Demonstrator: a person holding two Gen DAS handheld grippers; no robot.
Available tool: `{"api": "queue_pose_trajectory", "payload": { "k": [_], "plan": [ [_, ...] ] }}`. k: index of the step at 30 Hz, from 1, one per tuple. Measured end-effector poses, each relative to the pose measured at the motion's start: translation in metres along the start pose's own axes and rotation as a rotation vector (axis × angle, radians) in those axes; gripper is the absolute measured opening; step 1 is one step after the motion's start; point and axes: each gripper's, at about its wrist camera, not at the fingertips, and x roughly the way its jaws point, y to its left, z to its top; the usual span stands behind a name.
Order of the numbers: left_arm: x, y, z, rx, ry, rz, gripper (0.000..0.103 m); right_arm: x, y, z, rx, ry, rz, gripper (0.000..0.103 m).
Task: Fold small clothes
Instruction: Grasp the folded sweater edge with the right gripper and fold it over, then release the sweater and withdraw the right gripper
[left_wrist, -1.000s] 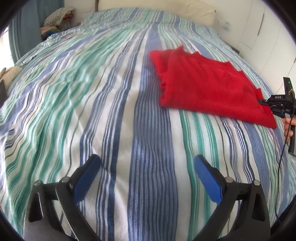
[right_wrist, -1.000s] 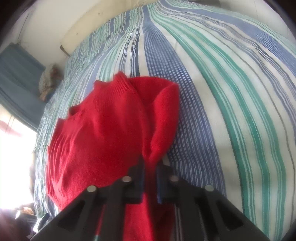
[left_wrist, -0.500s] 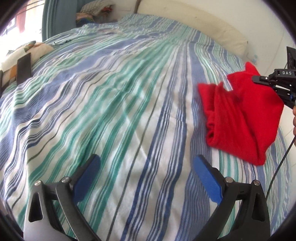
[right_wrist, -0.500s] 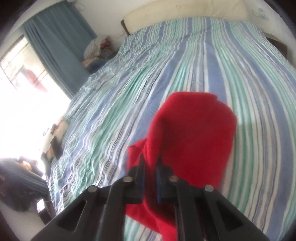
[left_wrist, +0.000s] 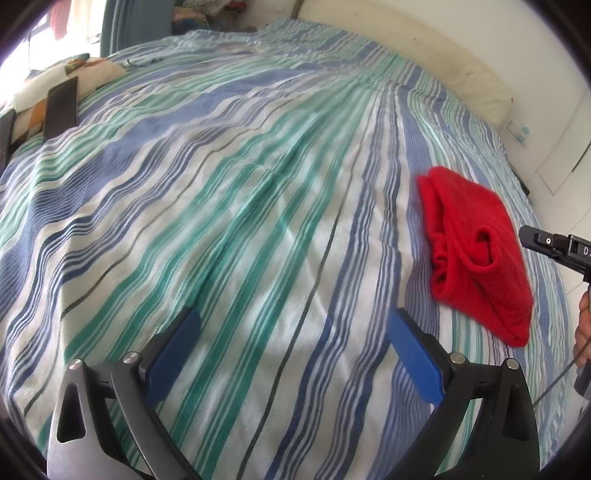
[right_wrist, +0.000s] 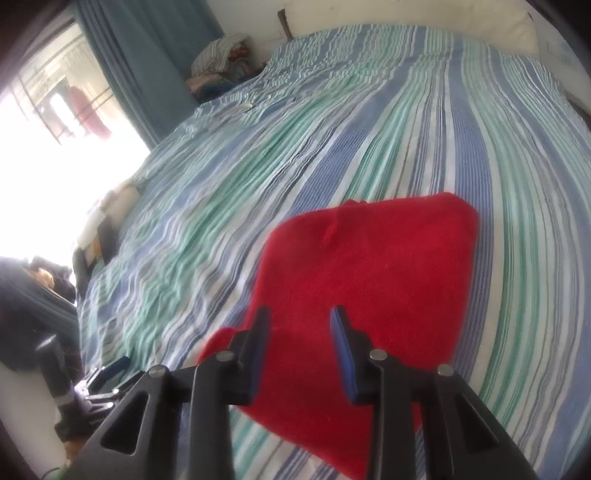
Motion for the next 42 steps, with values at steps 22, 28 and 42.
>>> {"api": "queue_pose_trajectory", "payload": {
  "k": [22,28,42],
  "plan": [
    [0.007,-0.035,-0.018,0.17,0.023,0.041,0.101,-0.008,0.008,-0.1,-0.156,0.01,-0.184,0.034],
    [0.002,-0.044,-0.026,0.219,0.01,0.058,0.101,-0.01,0.005,-0.122,-0.097,0.003,-0.158,0.037],
    [0.003,-0.086,-0.052,0.435,0.003,0.123,0.101,-0.085,-0.043,-0.222,0.051,-0.109,-0.391,0.076]
  ]
}}
